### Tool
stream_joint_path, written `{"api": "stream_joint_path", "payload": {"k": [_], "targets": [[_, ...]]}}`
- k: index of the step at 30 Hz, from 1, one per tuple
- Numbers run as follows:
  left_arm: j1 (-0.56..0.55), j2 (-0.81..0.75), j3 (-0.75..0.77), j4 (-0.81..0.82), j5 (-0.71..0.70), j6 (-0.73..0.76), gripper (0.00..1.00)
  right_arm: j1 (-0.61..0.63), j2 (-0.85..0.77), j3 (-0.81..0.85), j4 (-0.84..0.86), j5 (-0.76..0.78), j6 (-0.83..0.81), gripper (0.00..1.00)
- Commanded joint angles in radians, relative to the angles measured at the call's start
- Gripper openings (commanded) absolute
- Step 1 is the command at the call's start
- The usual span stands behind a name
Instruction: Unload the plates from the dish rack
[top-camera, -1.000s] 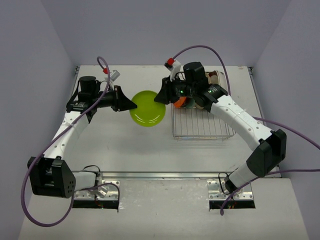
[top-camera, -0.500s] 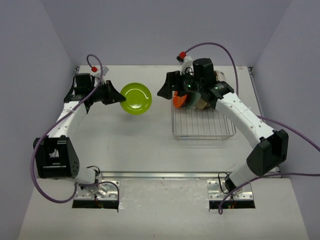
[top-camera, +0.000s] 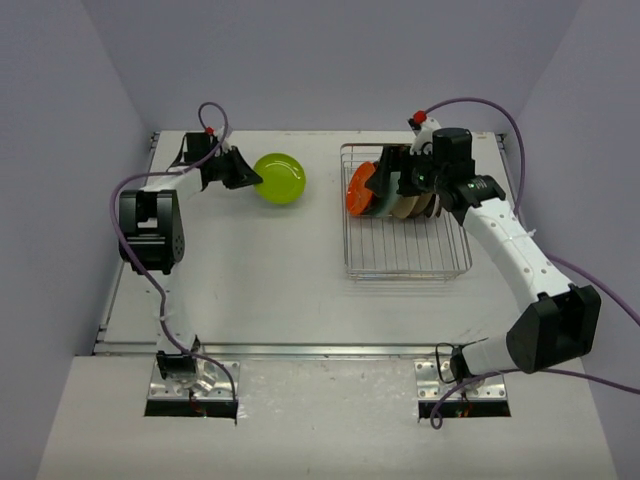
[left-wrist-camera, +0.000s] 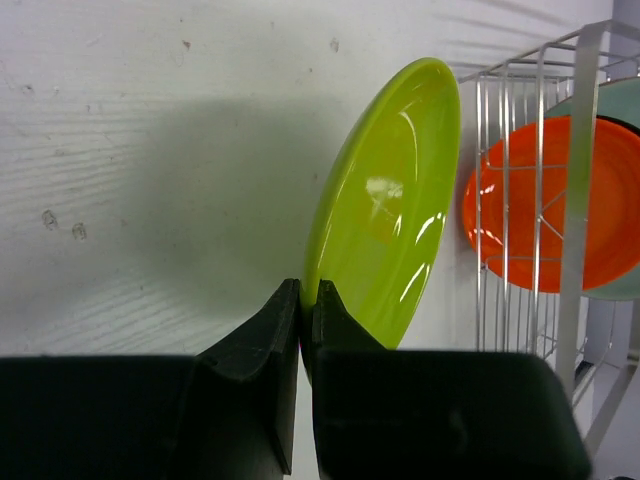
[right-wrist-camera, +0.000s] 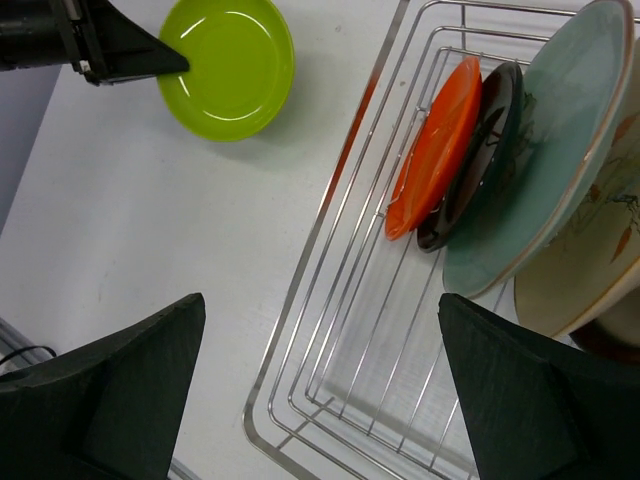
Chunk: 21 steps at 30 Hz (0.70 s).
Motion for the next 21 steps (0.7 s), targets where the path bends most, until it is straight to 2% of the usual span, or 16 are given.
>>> {"api": "stream_joint_path", "payload": {"k": [1, 11, 16, 21], "targets": [[-0.048, 0.053, 0.083, 0.107, -0.023, -0.035, 0.00, 0.000, -0.064, -0.037, 0.011, 0.075, -0.049, 0.98], [-0.086, 0.225, 0.252, 0.060, -0.083, -0.047, 0.00, -0.023, -0.089, -0.055, -0.029, 0.102, -0.070, 0.99], [-0.086, 0.292, 0.324, 0.034, -0.088, -0.051, 0.06, -0.027, -0.082, -0.063, -0.030, 0.105, -0.068, 0.99], [-0.088, 0.308, 0.325, 0.035, -0.099, -0.047, 0.14, -0.028, -0.065, -0.049, -0.039, 0.098, -0.065, 0.99]]}}
